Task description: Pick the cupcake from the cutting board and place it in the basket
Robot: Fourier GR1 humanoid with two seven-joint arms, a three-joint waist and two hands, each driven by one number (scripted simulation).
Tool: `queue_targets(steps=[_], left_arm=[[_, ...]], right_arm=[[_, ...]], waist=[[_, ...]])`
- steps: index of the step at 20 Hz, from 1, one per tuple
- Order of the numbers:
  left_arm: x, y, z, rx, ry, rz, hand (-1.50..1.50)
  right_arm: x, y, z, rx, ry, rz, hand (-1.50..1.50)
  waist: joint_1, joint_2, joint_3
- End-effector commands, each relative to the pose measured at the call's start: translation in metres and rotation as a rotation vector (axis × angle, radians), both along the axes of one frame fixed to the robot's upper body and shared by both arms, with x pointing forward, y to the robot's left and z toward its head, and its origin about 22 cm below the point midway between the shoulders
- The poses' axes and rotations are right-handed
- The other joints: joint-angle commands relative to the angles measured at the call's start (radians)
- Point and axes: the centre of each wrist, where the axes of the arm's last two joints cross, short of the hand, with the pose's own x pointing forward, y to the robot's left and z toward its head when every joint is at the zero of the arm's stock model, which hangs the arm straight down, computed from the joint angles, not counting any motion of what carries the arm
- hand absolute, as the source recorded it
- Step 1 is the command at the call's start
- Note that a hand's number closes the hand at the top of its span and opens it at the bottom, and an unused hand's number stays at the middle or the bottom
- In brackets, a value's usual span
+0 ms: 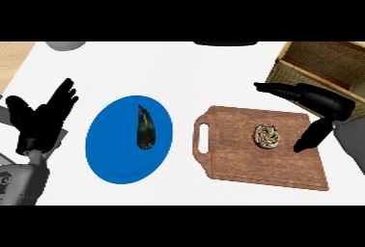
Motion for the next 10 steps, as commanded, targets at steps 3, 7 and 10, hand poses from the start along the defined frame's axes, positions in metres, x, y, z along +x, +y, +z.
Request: queue_targets(steps=[3, 7, 10], left_arm=[[0.004, -0.002, 0.003, 0.007, 0.002, -0.010, 0.00], [0.015, 0.004, 0.008, 0.017, -0.015, -0.004, 0.00], [0.001, 0.008, -0.006, -0.012, 0.005, -0.002, 0.00]], right_arm=[[0.006, 0.032, -0.033, -0.104, 0.037, 0.047, -1.50], [0.007, 0.025, -0.052, -0.152, 0.038, 0.078, -1.50], [0.019, 0.015, -0.040, -0.162, 0.051, 0.071, -1.50]], waist=[[-0.003, 0.000, 0.000], [-0.006, 0.000, 0.000], [-0.004, 0.000, 0.000]])
